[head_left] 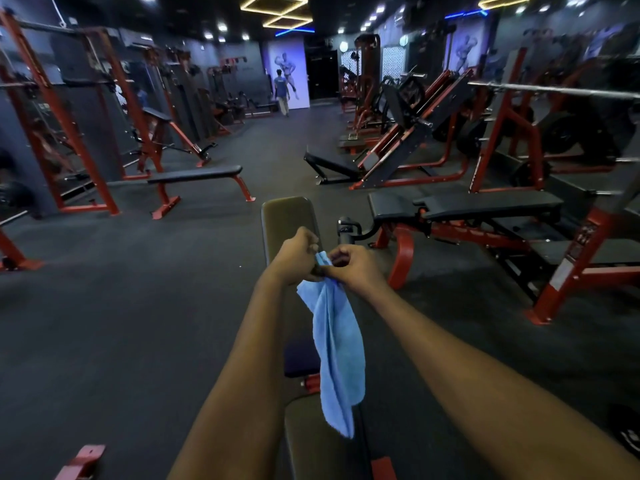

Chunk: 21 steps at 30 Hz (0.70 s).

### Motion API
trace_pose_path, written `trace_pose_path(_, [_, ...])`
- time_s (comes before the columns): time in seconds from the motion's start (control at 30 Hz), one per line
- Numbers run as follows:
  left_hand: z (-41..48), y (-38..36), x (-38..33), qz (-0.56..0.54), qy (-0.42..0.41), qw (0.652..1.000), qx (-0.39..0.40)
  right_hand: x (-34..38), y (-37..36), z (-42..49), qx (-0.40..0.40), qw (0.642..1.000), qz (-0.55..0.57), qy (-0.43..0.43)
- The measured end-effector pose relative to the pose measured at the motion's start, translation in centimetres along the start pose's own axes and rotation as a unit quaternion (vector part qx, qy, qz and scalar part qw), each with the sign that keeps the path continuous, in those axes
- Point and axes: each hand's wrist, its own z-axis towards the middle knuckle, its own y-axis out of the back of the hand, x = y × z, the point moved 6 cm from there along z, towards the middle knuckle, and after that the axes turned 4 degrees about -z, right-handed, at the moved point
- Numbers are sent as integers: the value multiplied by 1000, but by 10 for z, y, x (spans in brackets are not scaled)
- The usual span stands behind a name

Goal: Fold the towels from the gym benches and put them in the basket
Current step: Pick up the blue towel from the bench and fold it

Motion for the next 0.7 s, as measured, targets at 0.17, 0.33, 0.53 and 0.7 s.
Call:
trace_pose_path(0.17, [-1,6,-1,-35,17,999,-22,8,19,2,-30,999,-9,19])
trace_pose_path(0.33, [2,1,54,126,-3,989,76,10,40,14,-54,998,22,33])
trace_pose_path(0.53, [-2,-8,90,262,24,962,76,3,68,27,-95,994,36,33])
trace_pose_path(0.7, [-1,28,65,193,-41,978,-71,-37,103,24,-182,980,-63,-57])
